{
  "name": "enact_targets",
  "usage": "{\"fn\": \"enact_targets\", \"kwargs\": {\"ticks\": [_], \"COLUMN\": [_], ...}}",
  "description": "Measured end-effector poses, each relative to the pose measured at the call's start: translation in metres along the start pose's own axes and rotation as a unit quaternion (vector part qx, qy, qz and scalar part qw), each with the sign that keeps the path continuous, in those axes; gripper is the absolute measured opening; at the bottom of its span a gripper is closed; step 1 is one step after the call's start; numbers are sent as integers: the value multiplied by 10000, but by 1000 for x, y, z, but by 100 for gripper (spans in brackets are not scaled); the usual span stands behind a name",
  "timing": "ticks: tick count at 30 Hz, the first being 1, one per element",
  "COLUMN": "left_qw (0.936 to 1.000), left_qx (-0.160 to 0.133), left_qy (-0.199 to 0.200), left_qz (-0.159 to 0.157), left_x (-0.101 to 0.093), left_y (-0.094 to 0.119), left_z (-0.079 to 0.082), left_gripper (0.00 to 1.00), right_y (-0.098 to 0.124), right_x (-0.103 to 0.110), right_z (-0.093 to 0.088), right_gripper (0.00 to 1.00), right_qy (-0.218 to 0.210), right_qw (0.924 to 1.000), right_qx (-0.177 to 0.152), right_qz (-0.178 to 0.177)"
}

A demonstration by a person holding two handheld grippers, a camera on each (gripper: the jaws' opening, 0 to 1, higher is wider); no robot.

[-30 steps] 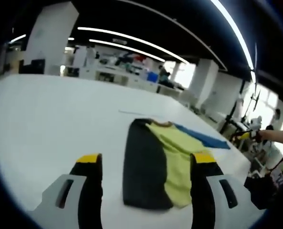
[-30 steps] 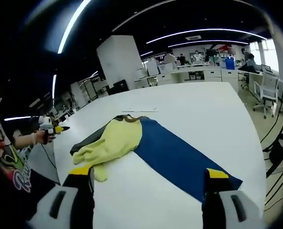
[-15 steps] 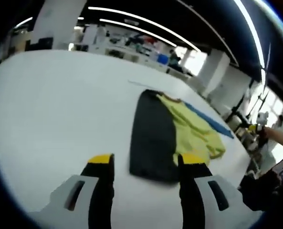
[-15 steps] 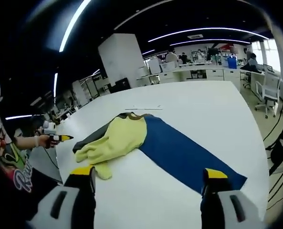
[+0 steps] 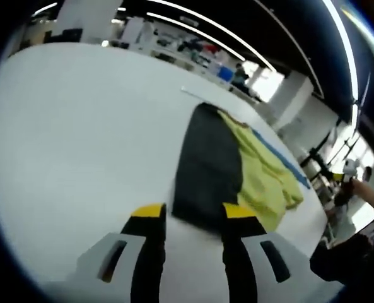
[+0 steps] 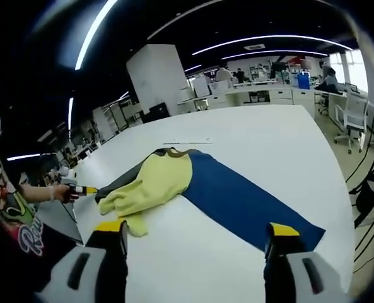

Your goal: Fold the garment on the visible template until the final outline fits inside the template.

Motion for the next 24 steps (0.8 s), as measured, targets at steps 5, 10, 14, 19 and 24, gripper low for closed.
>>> {"fn": "enact_targets", "kwargs": {"ticks": [5, 10, 14, 19, 24], "left_qw": [10000, 9994, 9979, 9934, 9891], "left_qx": [-18, -205, -290, -69, 268], "left_qy": [36, 94, -44, -382, -514], "left_qz": [1, -249, -576, -1079, -1357], "left_x": [-1, -13, -34, -68, -95], "left_y": [-4, -5, -13, -31, -63], "left_z": [-1, 9, 27, 38, 27], "left_gripper": [9, 0, 0, 0, 0], "right_y": [0, -1, -2, -4, -1], "right_x": [0, 1, 2, 4, 4], "right_z": [1, 3, 3, 2, 0], "right_gripper": [90, 89, 88, 87, 86], "right_qy": [-22, -37, -52, -55, -80], "right_qw": [10000, 10000, 10000, 10000, 9999], "right_qx": [-15, -46, -44, -35, -37], "right_qz": [-6, -9, 23, 46, 49]}}
Point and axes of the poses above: the point that each gripper's makers call its tool centre point, and the gripper's own axes: y roughly backward along the fingers, x roughly to its left, z roughly out of its top, the point moved 7 cm from there along y, roughly backward along the fingers, and after that the axes turned 11 degrees about -x, right-handed, at the moved point
